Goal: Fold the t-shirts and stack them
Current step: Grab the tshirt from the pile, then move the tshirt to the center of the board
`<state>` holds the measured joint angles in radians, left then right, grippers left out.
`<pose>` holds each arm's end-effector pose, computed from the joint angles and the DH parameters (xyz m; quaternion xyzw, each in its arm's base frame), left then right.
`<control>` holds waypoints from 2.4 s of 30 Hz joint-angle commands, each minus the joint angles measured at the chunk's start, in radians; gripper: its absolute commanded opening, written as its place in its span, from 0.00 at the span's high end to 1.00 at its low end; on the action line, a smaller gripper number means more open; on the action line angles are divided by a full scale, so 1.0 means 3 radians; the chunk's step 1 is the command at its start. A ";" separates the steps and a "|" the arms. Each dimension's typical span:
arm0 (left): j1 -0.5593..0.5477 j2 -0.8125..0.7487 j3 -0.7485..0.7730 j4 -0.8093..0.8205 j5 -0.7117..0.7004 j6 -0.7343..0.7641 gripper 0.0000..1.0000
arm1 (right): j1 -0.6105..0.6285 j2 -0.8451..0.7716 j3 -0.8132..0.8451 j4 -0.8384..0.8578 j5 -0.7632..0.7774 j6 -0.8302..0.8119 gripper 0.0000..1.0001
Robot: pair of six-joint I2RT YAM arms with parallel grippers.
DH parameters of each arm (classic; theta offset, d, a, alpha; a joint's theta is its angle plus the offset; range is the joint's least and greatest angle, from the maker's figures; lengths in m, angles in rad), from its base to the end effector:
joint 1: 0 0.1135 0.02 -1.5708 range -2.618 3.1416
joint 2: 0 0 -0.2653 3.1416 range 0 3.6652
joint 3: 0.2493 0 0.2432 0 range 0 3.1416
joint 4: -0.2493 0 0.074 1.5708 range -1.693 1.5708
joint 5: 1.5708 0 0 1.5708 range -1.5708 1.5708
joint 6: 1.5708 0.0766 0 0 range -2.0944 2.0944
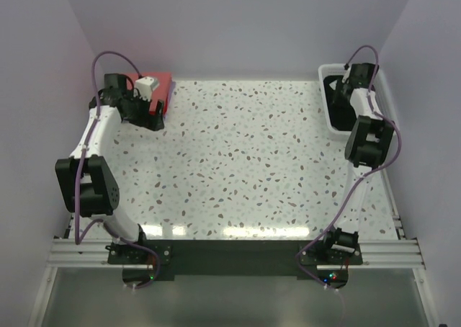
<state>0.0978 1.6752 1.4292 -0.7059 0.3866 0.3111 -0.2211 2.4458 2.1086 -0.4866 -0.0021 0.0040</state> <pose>0.3760 0.0079 0.2601 0.1577 0.9232 -0.1185 0.3298 0.5544 -0.1245 0.1517 0.1042 0.9252 -0.0386 0.3628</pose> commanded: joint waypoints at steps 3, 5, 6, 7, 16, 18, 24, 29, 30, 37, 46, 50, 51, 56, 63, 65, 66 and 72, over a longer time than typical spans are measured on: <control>0.0006 -0.0113 0.0109 -0.0009 -0.0031 0.0052 0.00 | -0.0234 -0.0017 -0.0131 -0.0495 0.0120 -0.0085 0.92; 0.0011 -0.0164 0.0068 0.0016 -0.0011 0.0012 0.00 | -0.0281 -0.0053 -0.0009 -0.0668 0.0023 -0.0105 1.00; 0.0006 -0.0174 0.0063 0.0011 0.0005 0.0001 0.00 | -0.0296 -0.0079 0.0098 -0.0719 0.0017 -0.0126 1.00; 0.0006 -0.0200 0.0063 0.0011 0.0030 -0.0014 0.00 | -0.0306 -0.0180 0.0130 -0.0791 -0.0064 -0.0131 1.00; 0.0011 -0.0394 0.0073 0.0057 0.0031 -0.0157 0.00 | -0.0306 -0.1371 -0.0243 -0.0470 -0.0692 -0.0039 1.00; 0.0011 -0.0430 0.0068 0.0052 0.0020 -0.0173 0.00 | -0.0306 -0.1657 -0.0335 -0.0418 -0.0795 0.0073 1.00; 0.0067 -0.0491 0.0145 0.0027 0.0030 -0.0260 0.00 | -0.0301 -0.2200 -0.0376 -0.0337 -0.1332 0.0181 1.00; 0.0119 -0.0476 0.0303 -0.0060 0.0168 -0.0352 0.00 | -0.0209 -0.2711 -0.0407 -0.0209 -0.1777 0.0288 1.00; 0.0119 -0.0491 0.0308 -0.0065 0.0179 -0.0362 0.00 | -0.0184 -0.2803 -0.0458 -0.0148 -0.1879 0.0314 1.00; 0.0124 -0.0721 0.0217 -0.0086 0.0220 -0.0362 0.00 | 0.0342 -0.3366 -0.0407 0.0108 -0.2003 0.0386 1.00; 0.0129 -0.0911 0.0155 -0.0157 0.0316 -0.0260 0.00 | 0.1135 -0.3689 -0.0825 -0.0085 -0.1956 0.0136 0.98; 0.0124 -0.0906 0.0109 -0.0219 0.0465 -0.0158 0.00 | 0.1544 -0.3730 -0.1443 -0.0739 -0.2212 -0.0503 0.11; 0.0124 -0.0906 0.0104 -0.0239 0.0501 -0.0122 0.00 | 0.1595 -0.3720 -0.1516 -0.0918 -0.2202 -0.0671 0.01; 0.0104 -0.0916 -0.0100 -0.0301 0.0802 0.0261 0.00 | 0.1621 -0.3577 -0.1808 -0.1492 -0.1681 -0.1158 0.01; -0.0668 -0.0722 -0.0560 0.0057 0.0486 0.0472 0.00 | 0.1627 -0.3352 -0.2523 -0.1472 -0.1292 -0.1415 0.02; -0.0867 -0.0599 -0.0581 0.0241 0.0501 0.0359 0.04 | 0.1627 -0.3260 -0.2656 -0.1344 -0.1164 -0.1359 0.03; -0.0924 -0.0437 -0.0556 0.0292 0.0511 0.0313 0.08 | 0.1616 -0.3163 -0.2697 -0.1293 -0.1113 -0.1328 0.03; -0.1338 0.0234 -0.0285 0.0552 0.0481 -0.0019 0.11 | 0.1489 -0.2550 -0.2652 -0.1047 -0.0929 -0.1006 0.06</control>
<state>-0.2604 1.6871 1.2896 -0.6315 0.5377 0.3580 0.2539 1.6123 1.2896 -0.8665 -0.3340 -0.3439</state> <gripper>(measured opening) 0.882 0.946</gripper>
